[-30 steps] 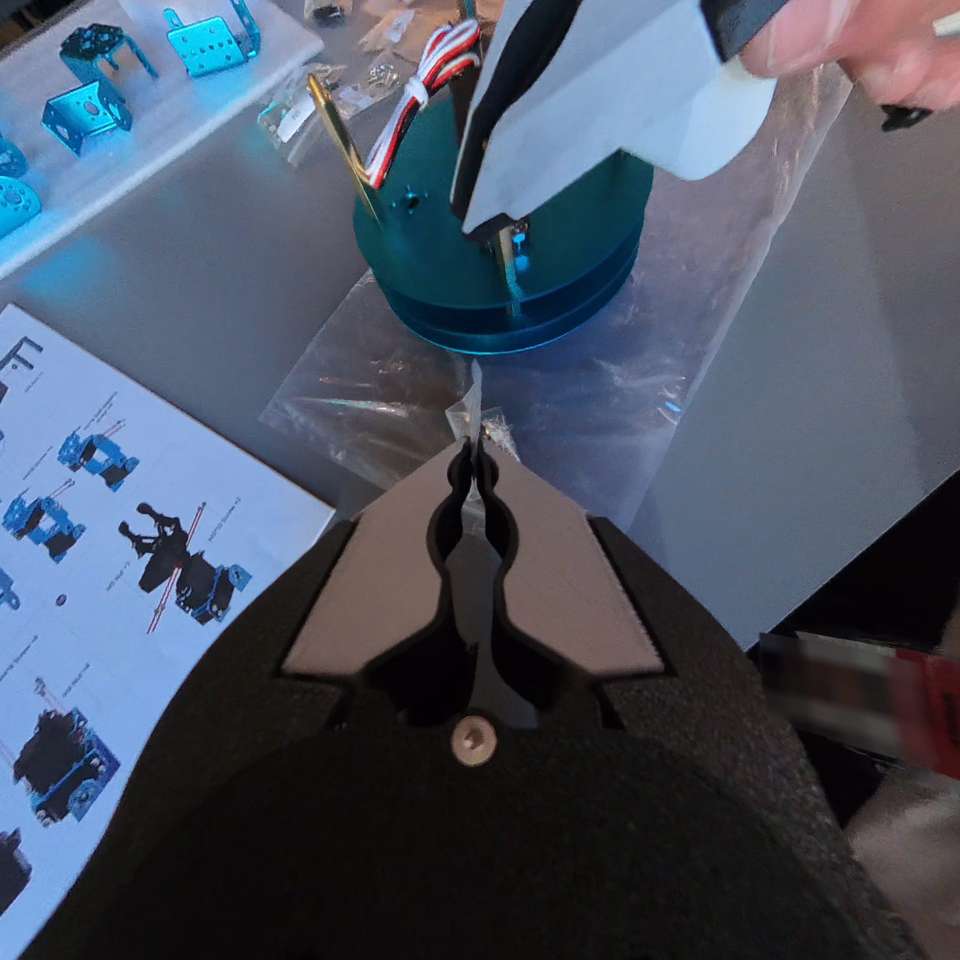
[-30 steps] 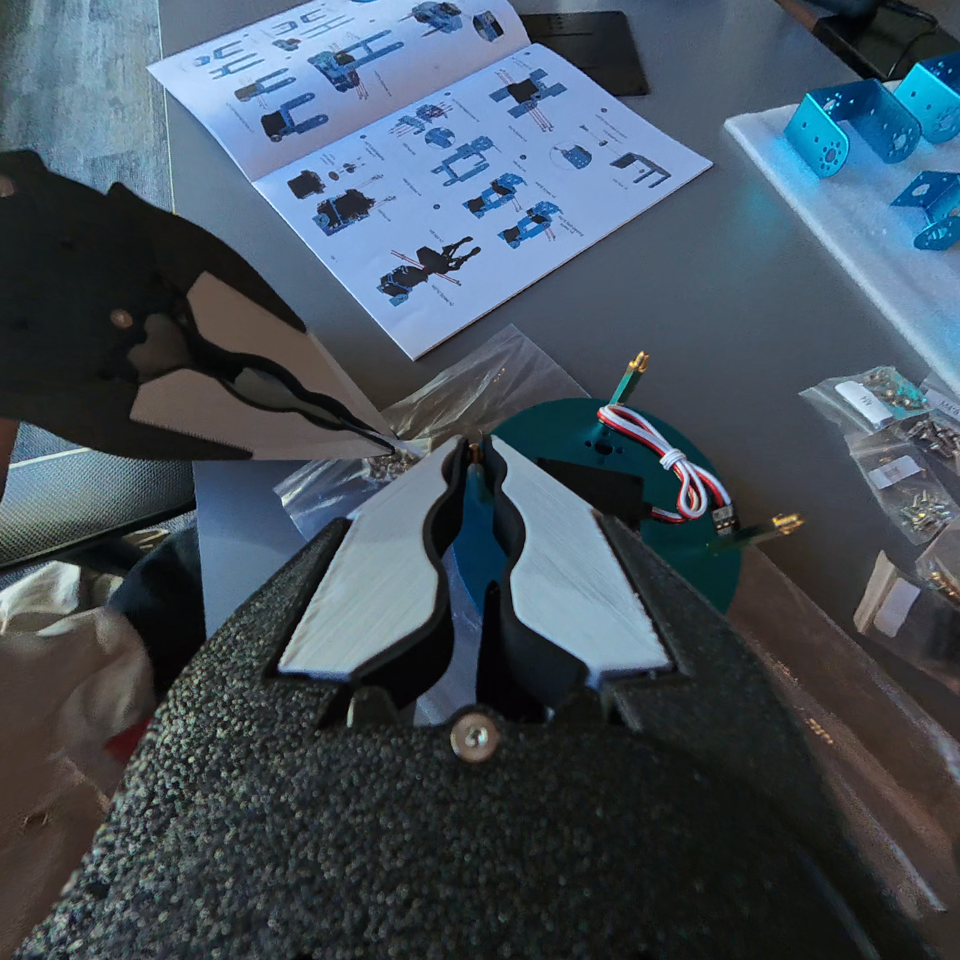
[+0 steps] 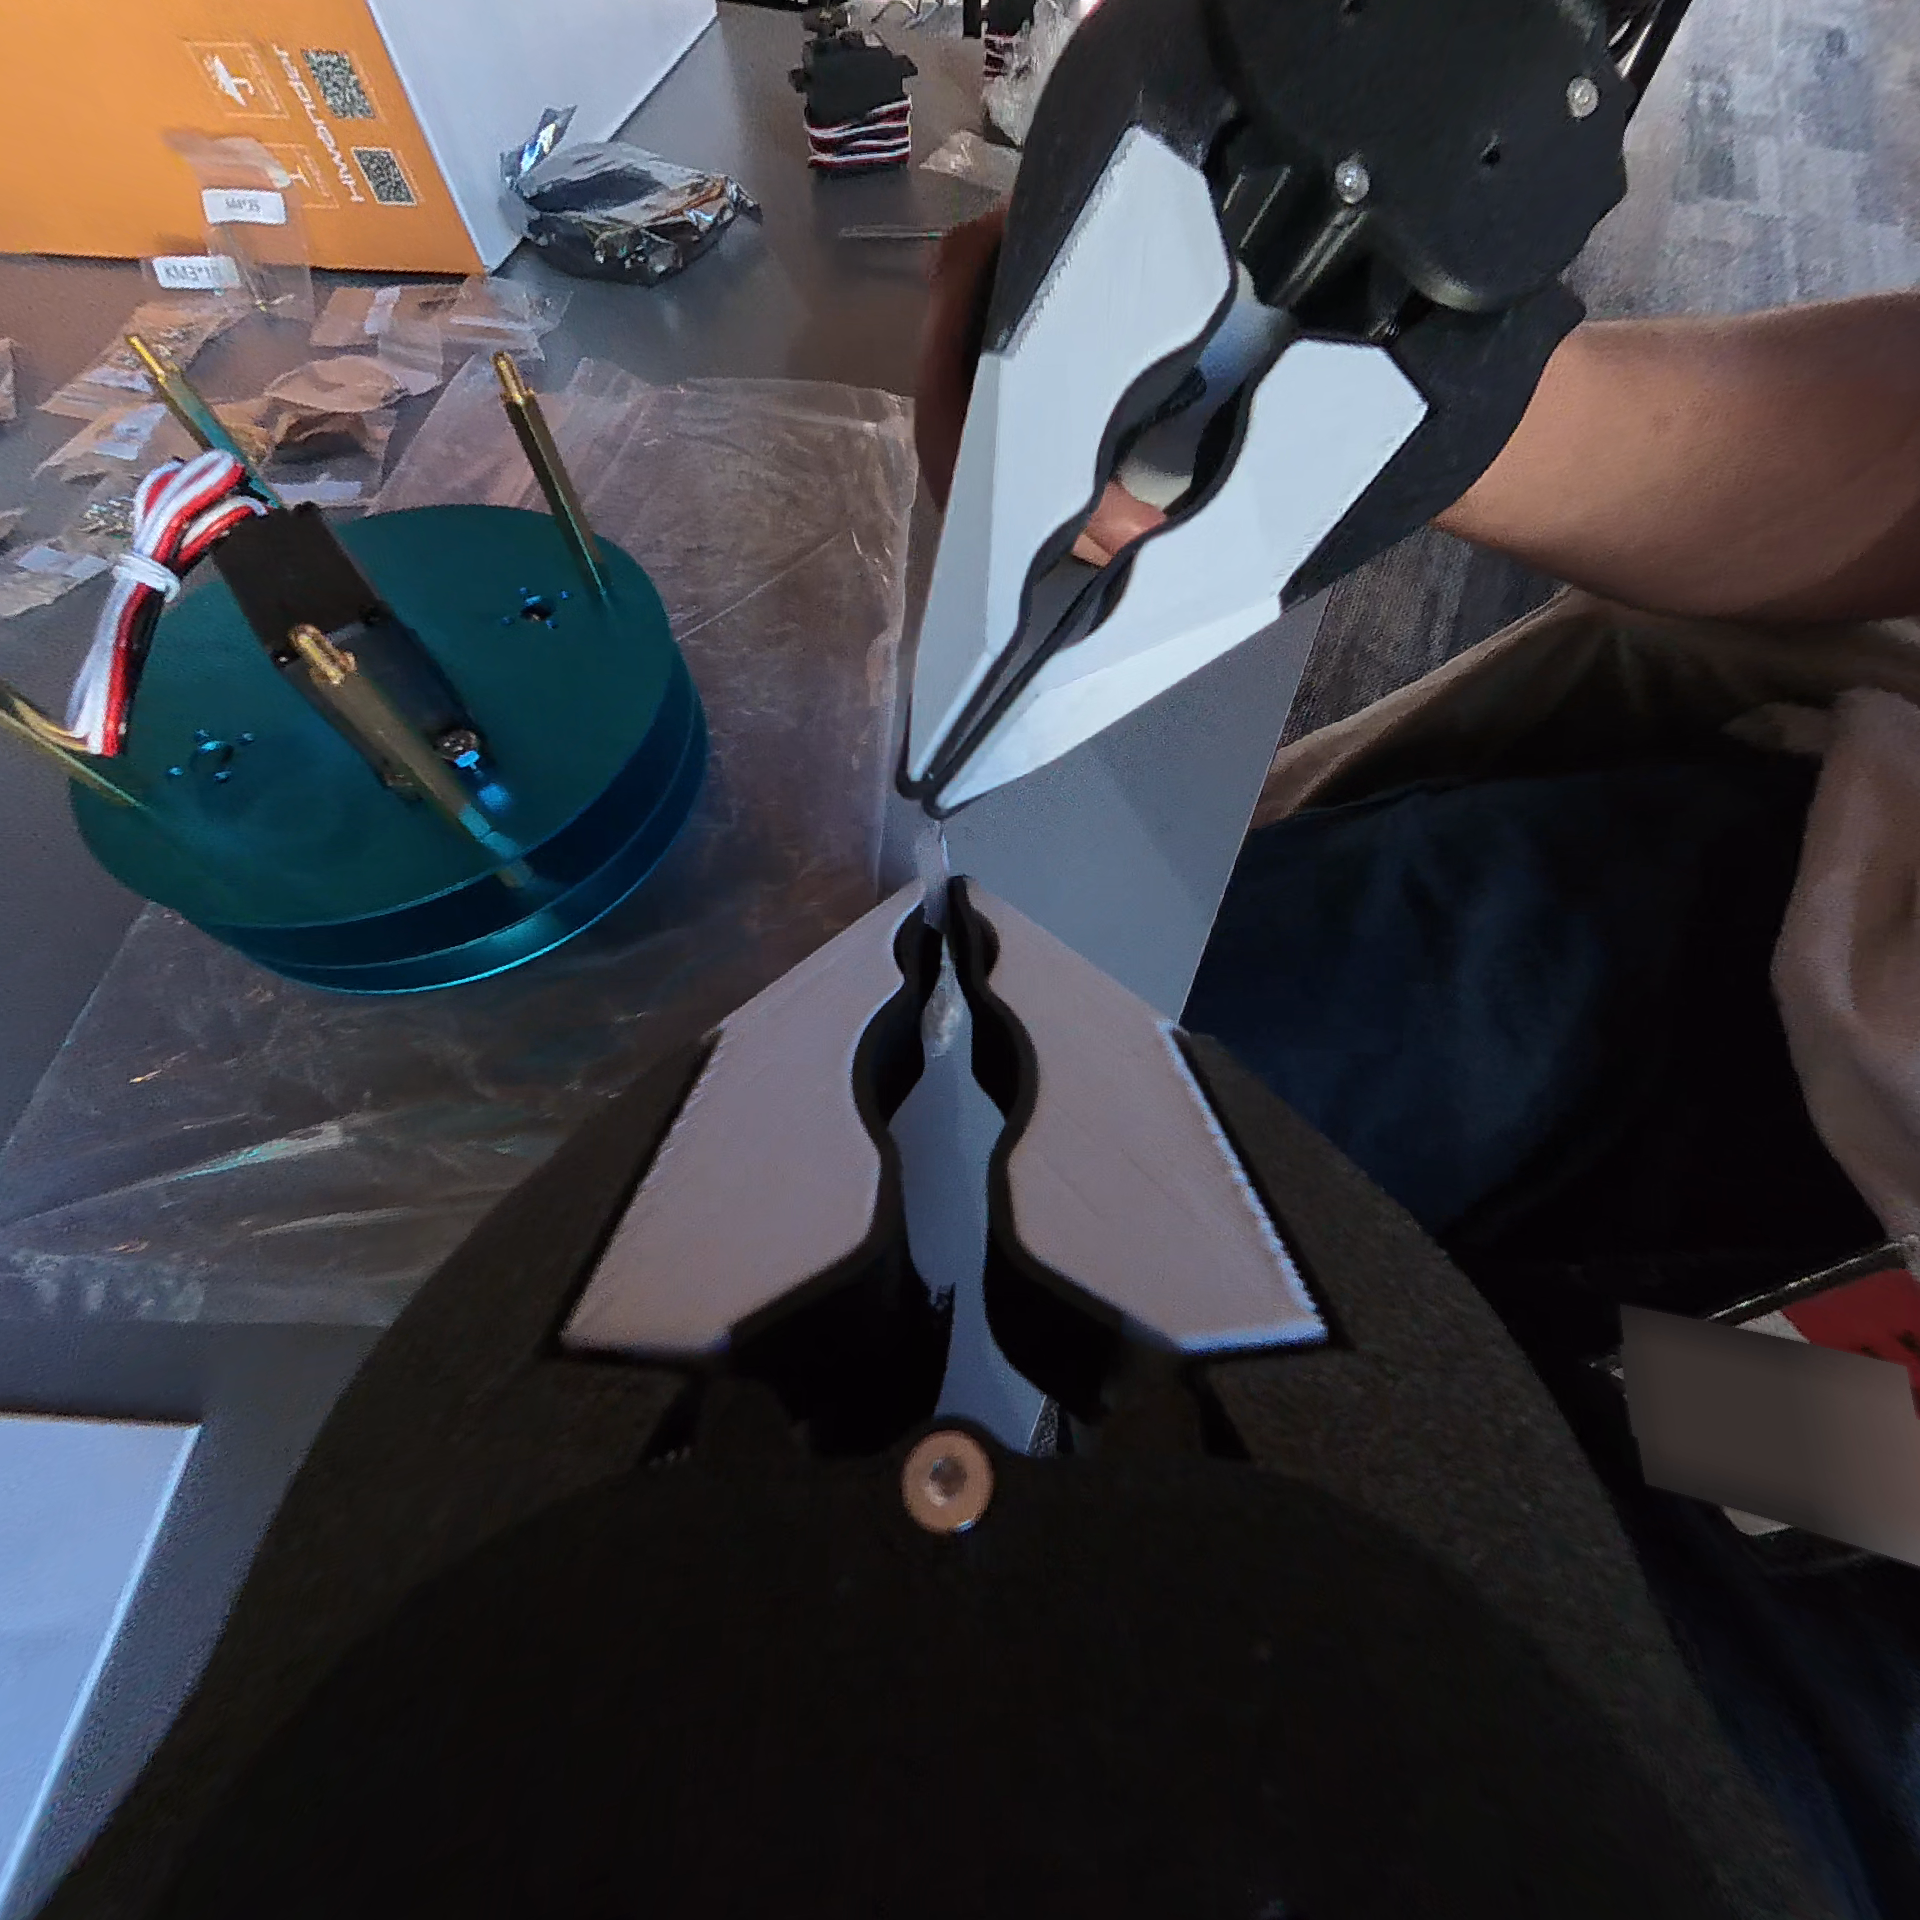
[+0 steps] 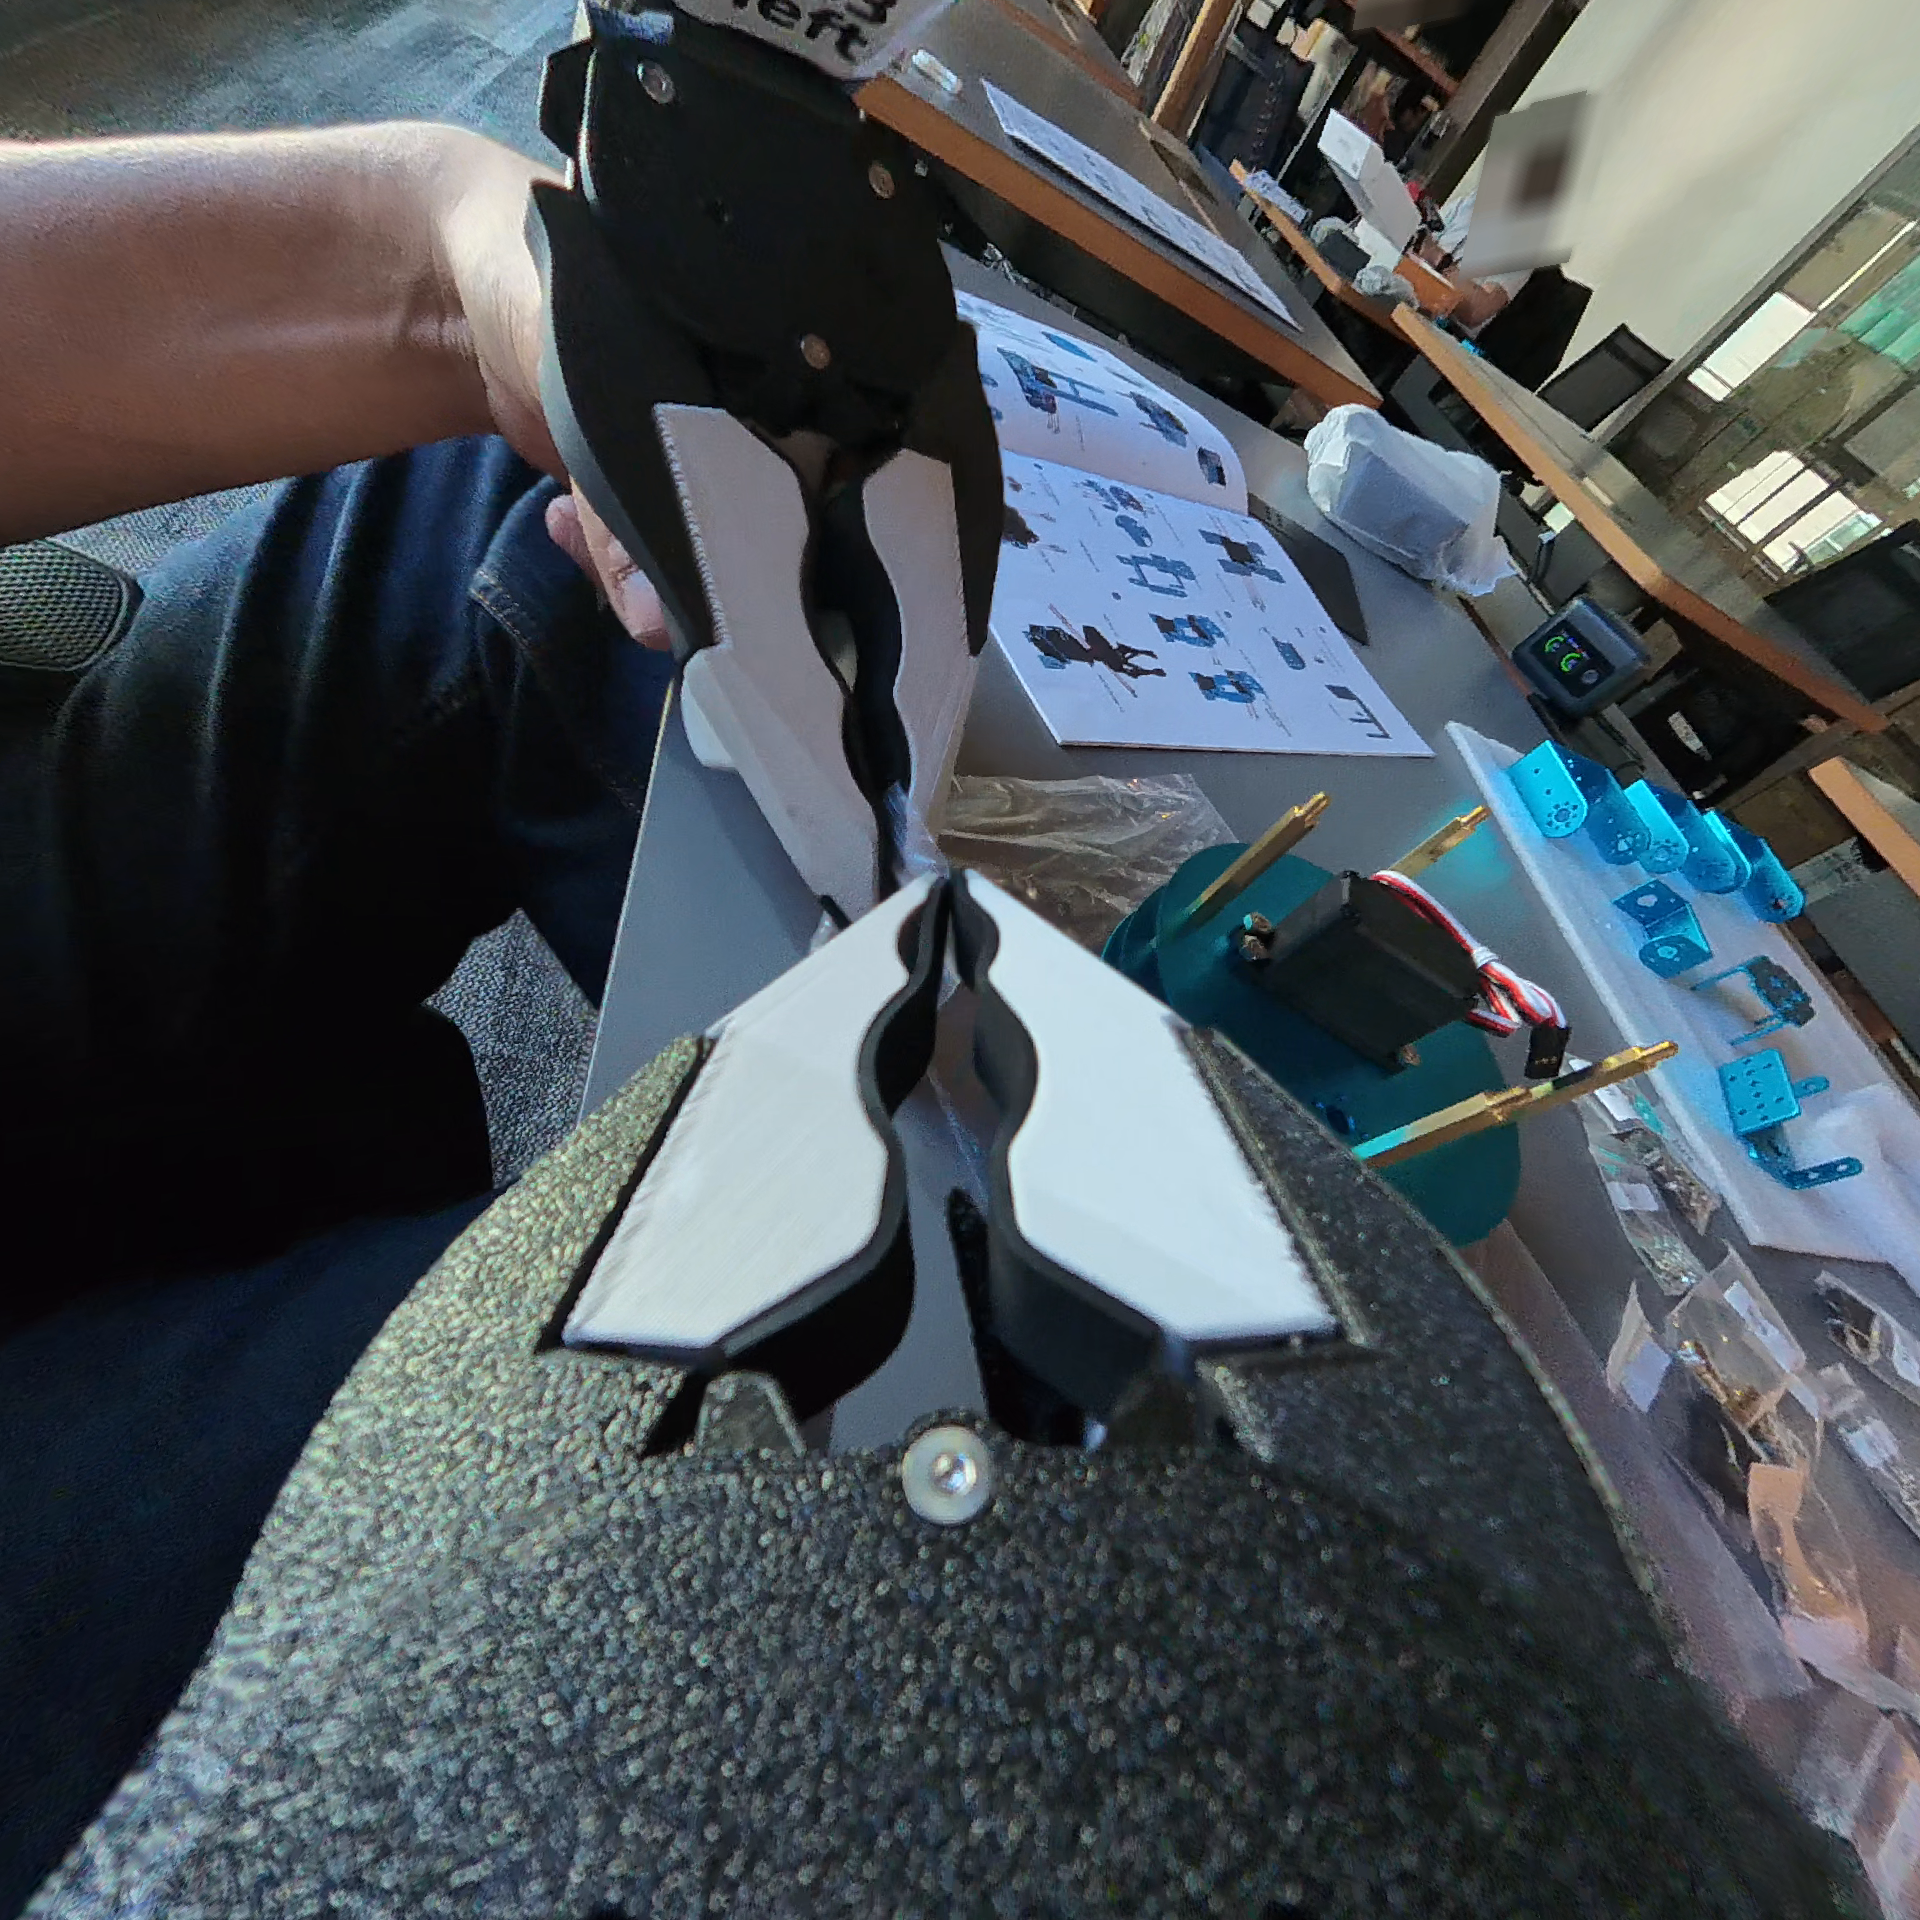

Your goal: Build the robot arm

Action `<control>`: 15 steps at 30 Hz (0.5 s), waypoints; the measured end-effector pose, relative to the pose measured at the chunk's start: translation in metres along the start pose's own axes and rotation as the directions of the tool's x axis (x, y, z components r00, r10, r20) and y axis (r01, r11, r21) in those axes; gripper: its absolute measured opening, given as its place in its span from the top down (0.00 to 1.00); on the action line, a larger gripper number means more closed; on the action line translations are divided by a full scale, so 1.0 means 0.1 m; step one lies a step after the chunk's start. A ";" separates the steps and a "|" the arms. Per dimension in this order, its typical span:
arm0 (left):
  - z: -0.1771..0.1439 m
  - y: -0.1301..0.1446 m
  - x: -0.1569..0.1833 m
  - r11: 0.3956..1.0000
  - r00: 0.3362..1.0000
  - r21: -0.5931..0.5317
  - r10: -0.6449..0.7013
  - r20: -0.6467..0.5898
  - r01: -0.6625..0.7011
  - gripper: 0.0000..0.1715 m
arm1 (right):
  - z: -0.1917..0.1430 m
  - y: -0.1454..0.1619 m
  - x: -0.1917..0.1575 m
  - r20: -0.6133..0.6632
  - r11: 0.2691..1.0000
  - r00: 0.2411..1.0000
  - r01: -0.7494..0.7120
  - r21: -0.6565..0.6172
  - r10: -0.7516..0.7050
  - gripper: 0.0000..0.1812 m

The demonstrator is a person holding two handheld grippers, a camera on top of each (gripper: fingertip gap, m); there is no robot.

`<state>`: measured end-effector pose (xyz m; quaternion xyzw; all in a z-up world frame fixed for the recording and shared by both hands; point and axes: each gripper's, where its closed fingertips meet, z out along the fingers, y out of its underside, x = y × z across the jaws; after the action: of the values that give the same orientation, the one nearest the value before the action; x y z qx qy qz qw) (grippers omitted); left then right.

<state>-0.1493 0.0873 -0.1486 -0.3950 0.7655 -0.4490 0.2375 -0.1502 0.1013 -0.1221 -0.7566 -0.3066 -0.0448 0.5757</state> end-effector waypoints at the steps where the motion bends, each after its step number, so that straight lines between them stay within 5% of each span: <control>1: 0.01 0.00 0.00 1.000 1.000 0.002 -0.005 0.001 0.005 1.00 | -0.01 0.01 0.00 -0.003 1.000 1.000 -0.005 -0.002 0.005 1.00; 11: -0.06 -0.17 -0.10 0.994 0.999 0.104 -0.024 0.035 0.021 1.00 | -0.04 0.07 0.07 -0.026 0.999 0.999 -0.040 -0.011 0.039 1.00; 15: -0.06 -0.15 -0.08 0.996 0.997 0.079 0.039 0.069 -0.044 0.90 | -0.07 0.04 0.06 -0.011 0.999 0.999 -0.053 0.010 0.053 1.00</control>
<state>-0.1426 0.0924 -0.1325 -0.3841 0.7463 -0.4610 0.2882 -0.1411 0.0972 -0.1203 -0.7613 -0.2836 -0.0324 0.5822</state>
